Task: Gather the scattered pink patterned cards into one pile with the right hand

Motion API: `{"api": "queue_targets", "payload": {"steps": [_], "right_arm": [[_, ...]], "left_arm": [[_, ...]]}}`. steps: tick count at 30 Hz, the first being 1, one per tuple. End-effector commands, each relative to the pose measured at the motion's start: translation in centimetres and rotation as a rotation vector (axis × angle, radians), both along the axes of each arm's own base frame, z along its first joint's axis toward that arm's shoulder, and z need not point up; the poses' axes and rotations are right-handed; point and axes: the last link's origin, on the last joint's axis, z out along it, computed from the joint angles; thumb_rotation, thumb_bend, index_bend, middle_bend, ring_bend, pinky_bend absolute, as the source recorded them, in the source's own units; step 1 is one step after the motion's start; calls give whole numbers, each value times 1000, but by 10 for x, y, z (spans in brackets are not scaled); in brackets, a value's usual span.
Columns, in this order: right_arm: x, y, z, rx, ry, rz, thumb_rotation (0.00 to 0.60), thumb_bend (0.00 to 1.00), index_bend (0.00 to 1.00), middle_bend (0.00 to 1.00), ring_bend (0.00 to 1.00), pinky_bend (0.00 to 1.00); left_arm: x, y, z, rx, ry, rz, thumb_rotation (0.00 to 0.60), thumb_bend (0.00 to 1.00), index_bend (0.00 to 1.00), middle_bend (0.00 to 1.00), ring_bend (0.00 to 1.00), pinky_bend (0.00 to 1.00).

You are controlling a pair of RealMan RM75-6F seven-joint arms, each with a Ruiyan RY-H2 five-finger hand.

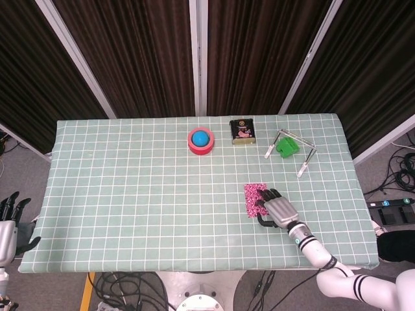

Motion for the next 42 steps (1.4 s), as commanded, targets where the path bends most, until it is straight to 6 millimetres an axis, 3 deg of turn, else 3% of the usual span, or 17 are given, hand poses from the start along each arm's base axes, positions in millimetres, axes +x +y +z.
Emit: {"api": "queue_targets", "payload": {"steps": [1, 9, 20, 25, 37, 42], "right_arm": [[-2, 9, 8, 2, 10, 14, 123, 543, 272, 0, 0, 0], [0, -7, 18, -63, -15, -10, 118, 542, 273, 0, 0, 0], [-12, -28, 8, -80, 27, -71, 113, 544, 273, 0, 0, 0], [-8, -29, 0, -69, 23, -65, 114, 544, 272, 0, 0, 0], [31, -25, -22, -17, -20, 33, 108, 545, 272, 0, 0, 0], [16, -25, -6, -60, -7, 3, 104, 545, 273, 0, 0, 0]], "left_arm": [[0, 0, 0, -1, 0, 2, 600, 80, 218, 163, 108, 147], [-1, -1, 0, 2, -2, 2, 600, 80, 218, 162, 108, 147], [-2, -2, 0, 2, -4, 10, 600, 80, 218, 163, 108, 147], [-3, -2, 0, 0, -3, 10, 600, 80, 218, 162, 108, 147], [-4, -5, 0, 4, -6, 17, 600, 80, 218, 162, 108, 147], [-5, -6, 0, 3, -8, 18, 600, 80, 218, 162, 108, 147]]}}
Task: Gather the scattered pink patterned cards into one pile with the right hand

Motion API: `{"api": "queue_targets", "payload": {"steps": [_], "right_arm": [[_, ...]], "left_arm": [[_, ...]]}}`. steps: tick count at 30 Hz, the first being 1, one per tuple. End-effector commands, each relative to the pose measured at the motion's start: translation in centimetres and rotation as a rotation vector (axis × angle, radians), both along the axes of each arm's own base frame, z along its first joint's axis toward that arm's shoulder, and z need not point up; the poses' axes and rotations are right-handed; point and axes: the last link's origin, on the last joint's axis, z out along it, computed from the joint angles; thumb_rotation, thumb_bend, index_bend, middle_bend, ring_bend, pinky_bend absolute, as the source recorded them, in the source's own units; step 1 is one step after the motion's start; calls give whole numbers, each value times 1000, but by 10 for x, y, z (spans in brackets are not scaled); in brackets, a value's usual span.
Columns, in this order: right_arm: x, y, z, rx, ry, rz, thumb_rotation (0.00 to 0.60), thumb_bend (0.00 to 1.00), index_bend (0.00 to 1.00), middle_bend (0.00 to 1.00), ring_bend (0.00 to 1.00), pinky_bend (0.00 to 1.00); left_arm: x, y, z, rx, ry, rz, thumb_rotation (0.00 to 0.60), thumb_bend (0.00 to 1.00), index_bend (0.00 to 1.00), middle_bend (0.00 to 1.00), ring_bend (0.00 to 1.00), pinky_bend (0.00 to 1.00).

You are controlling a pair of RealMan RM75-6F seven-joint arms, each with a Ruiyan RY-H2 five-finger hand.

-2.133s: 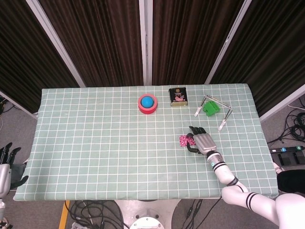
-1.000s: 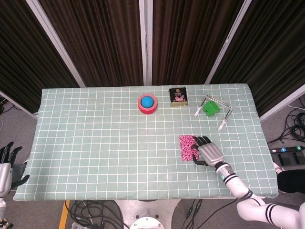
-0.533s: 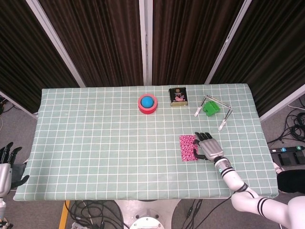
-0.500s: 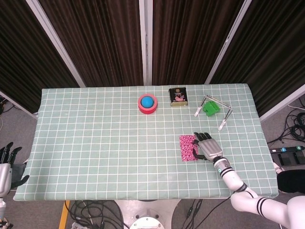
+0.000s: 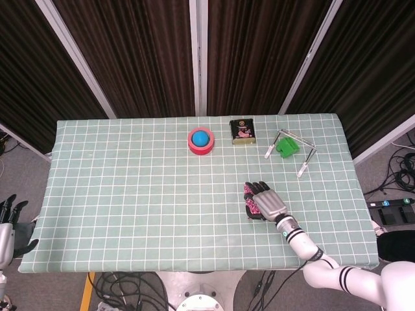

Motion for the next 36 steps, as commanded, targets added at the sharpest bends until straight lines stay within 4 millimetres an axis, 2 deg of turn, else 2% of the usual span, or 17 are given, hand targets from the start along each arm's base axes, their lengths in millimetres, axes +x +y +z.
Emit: {"api": "queue_targets", "payload": {"steps": [1, 4, 8, 13, 22, 36], "right_arm": [[-15, 2, 14, -30, 15, -31, 104, 545, 273, 0, 0, 0], [-35, 4, 30, -54, 45, -74, 112, 544, 272, 0, 0, 0], [-51, 6, 39, -65, 69, -115, 112, 545, 272, 0, 0, 0], [-57, 7, 37, -54, 74, -131, 108, 544, 273, 0, 0, 0], [-45, 7, 25, -26, 49, -96, 111, 544, 272, 0, 0, 0], [-12, -1, 3, 5, 16, -34, 108, 545, 272, 0, 0, 0]], "left_arm": [[0, 0, -1, -3, -1, -3, 600, 80, 218, 162, 108, 147], [2, 3, -3, -6, -3, -12, 600, 80, 218, 163, 108, 147], [4, 5, -4, -10, -4, -20, 600, 80, 218, 163, 108, 147], [4, 5, -3, -8, 1, -17, 600, 80, 218, 162, 108, 147], [4, 3, -2, -9, 4, -12, 600, 80, 218, 162, 108, 147], [-1, 2, -2, -5, -1, 1, 600, 80, 218, 163, 108, 147]]}}
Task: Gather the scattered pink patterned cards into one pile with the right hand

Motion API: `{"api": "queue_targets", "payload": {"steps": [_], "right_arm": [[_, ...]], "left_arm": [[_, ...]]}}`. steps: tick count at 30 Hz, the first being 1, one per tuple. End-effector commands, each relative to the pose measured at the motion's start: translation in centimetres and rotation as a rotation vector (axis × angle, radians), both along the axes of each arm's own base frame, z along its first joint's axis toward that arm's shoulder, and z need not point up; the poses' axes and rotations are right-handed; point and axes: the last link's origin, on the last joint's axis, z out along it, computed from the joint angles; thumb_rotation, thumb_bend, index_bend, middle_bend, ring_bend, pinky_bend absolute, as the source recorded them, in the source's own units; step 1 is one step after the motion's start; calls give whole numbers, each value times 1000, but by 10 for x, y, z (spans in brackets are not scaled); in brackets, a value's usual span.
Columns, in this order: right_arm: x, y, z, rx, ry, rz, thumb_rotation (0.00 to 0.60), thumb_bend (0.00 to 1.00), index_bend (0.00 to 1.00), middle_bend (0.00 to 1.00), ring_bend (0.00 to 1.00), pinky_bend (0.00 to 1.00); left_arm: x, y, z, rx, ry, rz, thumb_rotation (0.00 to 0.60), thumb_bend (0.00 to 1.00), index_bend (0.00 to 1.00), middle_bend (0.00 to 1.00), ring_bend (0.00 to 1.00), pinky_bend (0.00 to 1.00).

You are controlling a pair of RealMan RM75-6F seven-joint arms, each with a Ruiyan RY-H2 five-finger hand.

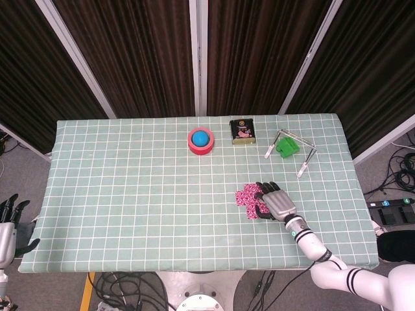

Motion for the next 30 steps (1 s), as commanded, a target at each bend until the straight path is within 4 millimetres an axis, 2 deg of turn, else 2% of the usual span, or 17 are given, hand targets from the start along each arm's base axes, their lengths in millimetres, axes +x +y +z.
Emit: {"api": "queue_targets", "payload": {"steps": [1, 4, 8, 13, 19, 30], "right_arm": [[5, -2, -4, 4, 1, 11, 108, 545, 272, 0, 0, 0], [3, -2, -3, -1, 7, 6, 116, 544, 272, 0, 0, 0], [-8, 2, 10, -25, 18, -13, 120, 543, 272, 0, 0, 0], [-18, 5, 19, -32, 35, -32, 106, 546, 272, 0, 0, 0], [-17, 4, 11, -13, 35, -39, 111, 543, 272, 0, 0, 0], [6, 1, -7, 15, 2, 11, 115, 543, 272, 0, 0, 0]], "left_arm": [[-1, -1, 0, 2, -1, 5, 600, 81, 218, 163, 108, 147], [-3, -3, 1, 4, -3, 10, 600, 81, 218, 162, 108, 147], [-4, -4, 1, 3, -5, 12, 600, 80, 218, 162, 108, 147], [-1, -1, -2, -1, -9, -4, 600, 80, 218, 163, 108, 147], [-2, -3, -2, -2, -8, 2, 600, 80, 218, 162, 108, 147], [-5, -4, -1, 1, -11, 12, 600, 81, 218, 162, 108, 147]]}}
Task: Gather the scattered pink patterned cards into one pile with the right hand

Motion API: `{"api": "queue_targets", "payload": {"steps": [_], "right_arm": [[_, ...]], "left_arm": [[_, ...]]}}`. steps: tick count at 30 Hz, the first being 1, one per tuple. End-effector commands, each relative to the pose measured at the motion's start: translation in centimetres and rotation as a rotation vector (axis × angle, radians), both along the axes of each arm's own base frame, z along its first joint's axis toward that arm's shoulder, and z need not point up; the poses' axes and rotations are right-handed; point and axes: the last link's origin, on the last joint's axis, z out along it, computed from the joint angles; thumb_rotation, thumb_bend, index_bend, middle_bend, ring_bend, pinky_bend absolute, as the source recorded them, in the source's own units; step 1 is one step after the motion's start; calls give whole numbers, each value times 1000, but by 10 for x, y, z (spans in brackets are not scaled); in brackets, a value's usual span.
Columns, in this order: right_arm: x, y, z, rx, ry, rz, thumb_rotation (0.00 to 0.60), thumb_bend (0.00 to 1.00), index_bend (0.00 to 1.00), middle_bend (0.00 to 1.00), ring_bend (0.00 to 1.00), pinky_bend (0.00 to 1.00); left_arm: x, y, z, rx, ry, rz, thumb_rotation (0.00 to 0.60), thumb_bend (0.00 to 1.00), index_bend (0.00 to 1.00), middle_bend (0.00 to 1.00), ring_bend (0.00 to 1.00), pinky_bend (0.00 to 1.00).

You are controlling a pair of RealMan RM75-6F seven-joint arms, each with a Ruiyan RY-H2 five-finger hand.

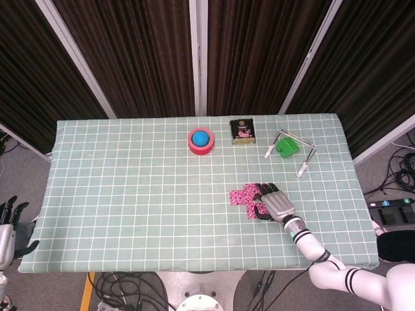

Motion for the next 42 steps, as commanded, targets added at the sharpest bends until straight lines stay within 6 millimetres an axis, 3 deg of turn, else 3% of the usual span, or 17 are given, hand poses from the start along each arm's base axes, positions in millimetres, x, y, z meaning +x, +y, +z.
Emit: {"api": "queue_targets", "payload": {"steps": [1, 12, 18, 20, 22, 25, 29, 32, 42], "right_arm": [[6, -2, -5, 4, -5, 13, 112, 544, 272, 0, 0, 0], [35, -10, -23, 18, -35, 63, 110, 543, 272, 0, 0, 0], [36, -20, -10, -39, -50, 65, 115, 517, 272, 0, 0, 0], [30, -26, -1, -69, -39, 55, 159, 424, 272, 0, 0, 0], [26, -32, 5, -94, -25, 50, 242, 299, 274, 0, 0, 0], [22, -39, 10, -128, 4, 58, 434, 146, 294, 1, 0, 0], [20, -45, 8, -144, 34, 78, 573, 112, 327, 12, 0, 0], [17, -49, 3, -144, 42, 64, 597, 110, 341, 15, 0, 0], [17, -59, -9, -133, 47, 49, 598, 111, 345, 15, 0, 0]], "left_arm": [[-1, -1, 0, 1, -1, 3, 600, 81, 218, 162, 108, 147], [-7, -4, 1, 9, -6, 20, 600, 80, 218, 163, 108, 147], [-7, -5, 1, 9, -10, 16, 600, 80, 218, 162, 108, 147], [-7, -5, 1, 9, -11, 15, 600, 80, 218, 162, 108, 147], [-6, -5, 0, 8, -11, 12, 600, 80, 218, 163, 108, 147], [-5, -4, 0, 4, -11, 7, 600, 80, 218, 163, 108, 147], [-4, -5, 0, 4, -12, 8, 600, 81, 218, 163, 108, 147], [-3, -5, 0, 2, -11, 10, 600, 80, 218, 163, 108, 147], [-2, -3, 0, -3, -9, 14, 600, 80, 218, 163, 108, 147]]}}
